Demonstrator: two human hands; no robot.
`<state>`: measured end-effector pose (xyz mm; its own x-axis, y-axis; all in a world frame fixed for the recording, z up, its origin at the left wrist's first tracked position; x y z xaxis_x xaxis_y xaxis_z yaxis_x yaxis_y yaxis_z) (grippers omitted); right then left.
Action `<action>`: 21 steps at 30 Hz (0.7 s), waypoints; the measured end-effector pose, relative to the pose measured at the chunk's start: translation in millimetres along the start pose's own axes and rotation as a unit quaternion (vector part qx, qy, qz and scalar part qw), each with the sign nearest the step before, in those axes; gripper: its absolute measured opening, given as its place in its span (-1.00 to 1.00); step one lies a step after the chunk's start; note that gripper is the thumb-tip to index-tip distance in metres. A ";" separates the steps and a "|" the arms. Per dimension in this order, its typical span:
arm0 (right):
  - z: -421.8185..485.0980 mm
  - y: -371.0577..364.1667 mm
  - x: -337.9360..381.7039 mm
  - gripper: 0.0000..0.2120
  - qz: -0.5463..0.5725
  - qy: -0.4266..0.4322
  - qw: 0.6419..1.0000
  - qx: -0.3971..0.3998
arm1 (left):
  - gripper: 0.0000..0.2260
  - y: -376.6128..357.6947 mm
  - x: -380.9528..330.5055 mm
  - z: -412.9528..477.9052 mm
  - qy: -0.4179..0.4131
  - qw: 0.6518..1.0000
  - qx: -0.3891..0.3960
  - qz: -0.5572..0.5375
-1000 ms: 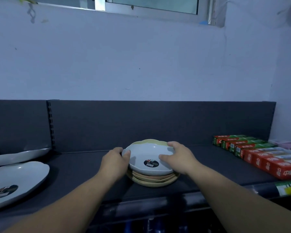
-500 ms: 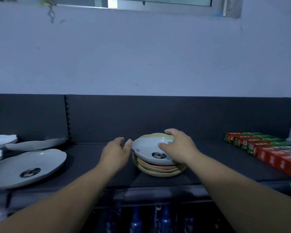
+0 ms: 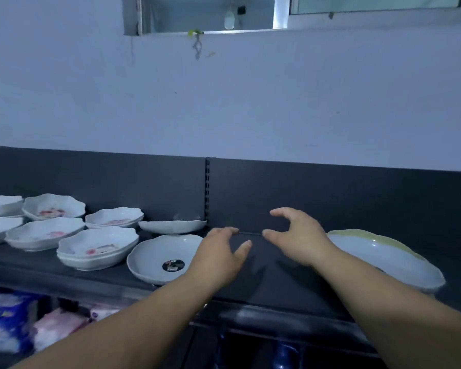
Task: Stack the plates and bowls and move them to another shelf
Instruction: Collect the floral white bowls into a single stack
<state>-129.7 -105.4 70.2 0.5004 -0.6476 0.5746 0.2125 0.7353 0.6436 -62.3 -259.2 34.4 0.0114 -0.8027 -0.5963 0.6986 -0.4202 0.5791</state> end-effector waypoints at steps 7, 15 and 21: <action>-1.2 -50.8 24.2 -0.49 0.000 -0.024 1.000 0.008 | -0.55 22.6 33.8 15.6 -0.032 0.999 0.018 -0.009; -13.0 -37.0 -4.2 -0.51 -0.029 -0.080 0.996 -0.040 | -0.54 -5.8 20.7 10.2 -0.100 0.993 0.069 -0.011; -8.8 -59.9 -1.3 -0.50 -0.025 -0.074 0.997 -0.002 | -0.45 5.6 58.6 35.2 -0.073 0.992 0.067 0.083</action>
<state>-135.7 -146.8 26.5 0.3608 -0.7055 0.6101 0.2374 0.7020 0.6714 -82.9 -323.4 22.3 0.0081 -0.9142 -0.4051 0.5939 -0.3215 0.7375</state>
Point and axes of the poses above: each hand's wrist, its own z-axis towards the middle knuckle, its own y-axis out of the back of the hand, x = y × z, the point moved 10 cm from there along z, towards the middle knuckle, and after that the axes turned 12 degrees about -x, right-handed, at the moved point
